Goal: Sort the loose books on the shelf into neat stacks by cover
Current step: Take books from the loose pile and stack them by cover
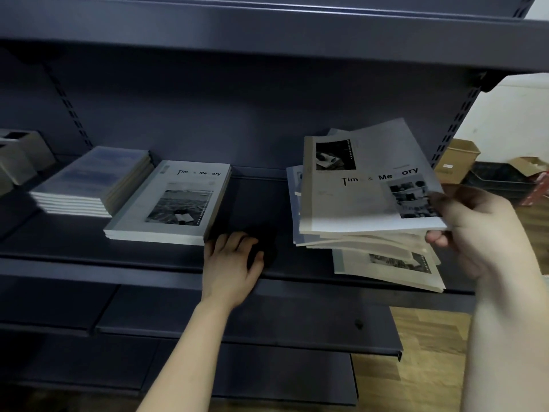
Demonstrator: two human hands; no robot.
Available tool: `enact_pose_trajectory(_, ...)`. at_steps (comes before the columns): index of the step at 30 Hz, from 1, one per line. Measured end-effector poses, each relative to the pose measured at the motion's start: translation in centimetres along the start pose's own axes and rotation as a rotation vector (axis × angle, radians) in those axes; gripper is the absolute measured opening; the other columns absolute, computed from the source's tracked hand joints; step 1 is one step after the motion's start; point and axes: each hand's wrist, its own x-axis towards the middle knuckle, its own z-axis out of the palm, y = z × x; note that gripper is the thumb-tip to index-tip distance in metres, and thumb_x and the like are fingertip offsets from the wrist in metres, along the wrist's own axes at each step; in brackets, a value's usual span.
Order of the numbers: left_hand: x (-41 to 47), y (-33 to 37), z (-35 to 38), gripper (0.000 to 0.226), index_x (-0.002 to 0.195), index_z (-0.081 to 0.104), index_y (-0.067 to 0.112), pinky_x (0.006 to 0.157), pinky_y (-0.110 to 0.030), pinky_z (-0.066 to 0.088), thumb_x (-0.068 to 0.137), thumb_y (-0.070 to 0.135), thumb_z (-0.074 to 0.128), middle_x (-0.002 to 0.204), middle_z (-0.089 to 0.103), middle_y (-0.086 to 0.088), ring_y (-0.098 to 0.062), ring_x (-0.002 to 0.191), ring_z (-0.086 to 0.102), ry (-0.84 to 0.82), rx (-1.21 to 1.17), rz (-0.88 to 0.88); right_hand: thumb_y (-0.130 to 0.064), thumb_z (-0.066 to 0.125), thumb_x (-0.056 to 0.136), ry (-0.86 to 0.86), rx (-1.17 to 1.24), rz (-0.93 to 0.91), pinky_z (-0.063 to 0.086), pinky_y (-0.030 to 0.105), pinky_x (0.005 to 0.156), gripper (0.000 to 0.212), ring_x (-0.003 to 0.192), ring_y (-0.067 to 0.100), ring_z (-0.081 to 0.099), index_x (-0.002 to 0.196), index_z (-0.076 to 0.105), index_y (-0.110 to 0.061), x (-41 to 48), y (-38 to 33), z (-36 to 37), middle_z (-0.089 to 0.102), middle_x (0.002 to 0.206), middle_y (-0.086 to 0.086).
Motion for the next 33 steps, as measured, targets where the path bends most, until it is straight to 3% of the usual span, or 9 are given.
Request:
enact_pose_trajectory(5,-0.2,-0.6,-1.3,0.038,0.105,0.066,0.017,0.086,-0.043,0.039,0.088,0.038,0.041,0.108,0.063,-0.001,-0.027,0.097,0.054,0.079,-0.098,0.042,-0.010,0.049,0.098,-0.058,0.087,-0.032,0.041,0.015,0.035,0.015,0.032,0.012,0.052,0.103,0.063,-0.010,-2.0,-0.9,3.5,0.066,0.096,0.007)
enact_pose_trajectory(9,-0.6,-2.8,-2.9,0.034,0.100,0.067,0.015,0.082,-0.040,0.037,0.084,0.035,0.045,0.102,0.063,-0.004,-0.026,0.092,0.053,0.144,-0.109,0.037,-0.011,0.047,0.099,-0.121,0.085,-0.062,0.044,0.018,0.037,0.020,0.033,0.015,0.054,0.114,0.059,-0.011,-3.9,-1.8,7.9,0.064,0.100,-0.001)
enact_pose_trajectory(17,-2.2,-10.9,-5.4,0.034,0.092,0.067,0.016,0.073,-0.039,0.039,0.080,0.037,0.044,0.093,0.064,-0.002,-0.026,0.086,0.055,0.060,-0.083,-0.046,-0.012,0.043,0.100,-0.227,0.054,-0.051,0.048,0.023,0.039,0.016,0.035,0.015,0.056,0.101,0.057,-0.019,-7.2,-2.8,17.7,0.065,0.087,-0.007)
enact_pose_trajectory(23,-3.7,-17.9,-6.2,0.032,0.087,0.068,0.017,0.071,-0.036,0.035,0.084,0.036,0.042,0.087,0.062,0.000,-0.024,0.079,0.054,0.113,-0.079,-0.096,-0.017,0.045,0.101,-0.222,0.092,0.094,0.049,0.023,0.042,0.023,0.041,0.015,0.059,0.119,0.058,-0.013,-8.8,-0.3,24.6,0.067,0.092,0.000)
enact_pose_trajectory(26,-4.0,-20.9,-6.5,0.035,0.085,0.069,0.015,0.073,-0.038,0.035,0.086,0.037,0.042,0.088,0.063,-0.002,-0.025,0.081,0.055,0.139,-0.074,-0.102,-0.018,0.044,0.102,-0.230,0.111,0.157,0.048,0.020,0.043,0.022,0.044,0.013,0.061,0.119,0.057,-0.015,-9.6,0.9,27.2,0.066,0.093,0.000)
enact_pose_trajectory(33,-3.2,-24.8,-7.5,0.032,0.085,0.067,0.016,0.074,-0.035,0.031,0.085,0.036,0.042,0.091,0.062,-0.002,-0.024,0.083,0.053,0.134,-0.065,-0.096,-0.027,0.049,0.099,-0.251,-0.119,0.117,0.049,0.020,0.048,0.013,0.067,0.018,0.067,0.107,0.059,-0.021,-10.6,2.4,31.2,0.065,0.094,-0.004)
